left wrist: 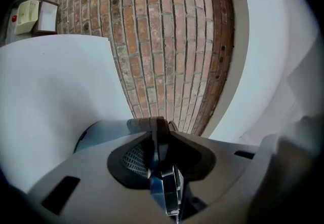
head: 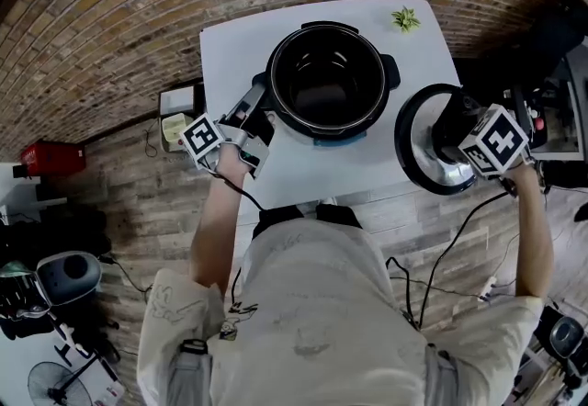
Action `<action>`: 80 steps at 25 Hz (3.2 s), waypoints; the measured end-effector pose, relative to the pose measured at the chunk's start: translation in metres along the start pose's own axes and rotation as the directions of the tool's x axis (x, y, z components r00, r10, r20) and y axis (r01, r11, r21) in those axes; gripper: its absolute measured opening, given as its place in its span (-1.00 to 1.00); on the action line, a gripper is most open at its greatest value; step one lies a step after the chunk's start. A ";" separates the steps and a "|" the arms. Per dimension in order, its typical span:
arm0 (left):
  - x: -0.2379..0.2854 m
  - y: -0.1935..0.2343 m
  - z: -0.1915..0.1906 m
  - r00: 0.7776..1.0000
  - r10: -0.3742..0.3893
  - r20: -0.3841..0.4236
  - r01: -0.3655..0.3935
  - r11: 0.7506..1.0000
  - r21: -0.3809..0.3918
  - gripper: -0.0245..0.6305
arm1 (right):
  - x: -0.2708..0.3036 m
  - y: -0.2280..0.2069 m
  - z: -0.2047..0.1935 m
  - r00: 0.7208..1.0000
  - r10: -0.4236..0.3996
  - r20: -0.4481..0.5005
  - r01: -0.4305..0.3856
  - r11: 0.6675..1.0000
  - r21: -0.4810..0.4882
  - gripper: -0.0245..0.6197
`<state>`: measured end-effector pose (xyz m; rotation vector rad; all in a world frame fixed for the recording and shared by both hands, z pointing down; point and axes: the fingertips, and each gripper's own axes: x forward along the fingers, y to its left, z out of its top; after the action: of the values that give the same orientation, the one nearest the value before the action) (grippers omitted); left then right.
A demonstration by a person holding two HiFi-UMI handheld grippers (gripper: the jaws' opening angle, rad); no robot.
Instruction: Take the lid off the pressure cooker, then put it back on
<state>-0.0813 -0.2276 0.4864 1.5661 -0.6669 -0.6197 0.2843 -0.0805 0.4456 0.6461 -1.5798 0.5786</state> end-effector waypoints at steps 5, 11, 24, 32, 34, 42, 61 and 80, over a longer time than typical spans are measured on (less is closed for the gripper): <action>0.000 0.000 -0.001 1.000 -0.013 -0.010 0.013 1.000 -0.014 -0.57 | -0.046 0.009 0.025 0.999 0.004 0.032 -0.003 1.000 -0.026 -0.01; 0.001 0.001 -0.001 0.999 -0.024 -0.021 0.024 1.000 -0.014 -0.57 | -0.076 0.020 0.073 0.997 -0.015 0.080 0.022 0.996 -0.085 -0.01; 0.004 0.004 -0.001 0.998 -0.026 -0.055 0.025 1.000 -0.019 -0.57 | -0.058 0.057 0.196 0.993 0.073 0.088 -0.052 0.973 -0.226 -0.01; 0.005 -0.001 -0.007 0.997 -0.047 -0.069 0.043 0.997 -0.058 -0.57 | -0.028 0.065 0.235 0.992 0.116 0.058 -0.097 0.961 -0.259 -0.01; 0.004 0.002 -0.006 0.997 -0.035 -0.072 0.031 0.998 -0.052 -0.57 | -0.023 0.066 0.244 0.991 0.121 0.052 -0.103 0.957 -0.271 -0.01; 0.005 0.001 -0.008 0.996 -0.028 -0.081 0.024 0.999 -0.049 -0.57 | -0.005 0.066 0.271 0.993 0.109 0.034 -0.093 0.945 -0.314 -0.01; 0.005 0.000 -0.005 0.996 -0.062 -0.062 0.057 0.995 -0.079 -0.57 | 0.007 0.068 0.276 0.989 0.149 -0.002 -0.139 0.918 -0.371 -0.01; 0.007 -0.001 -0.007 0.994 -0.074 -0.080 0.067 0.994 -0.087 -0.57 | 0.009 0.080 0.266 0.985 0.116 -0.128 -0.173 0.656 -0.735 0.02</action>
<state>-0.0714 -0.2275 0.4856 1.5329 -0.5187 -0.6241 0.0386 -0.2088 0.4279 -0.1359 -1.6330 0.0182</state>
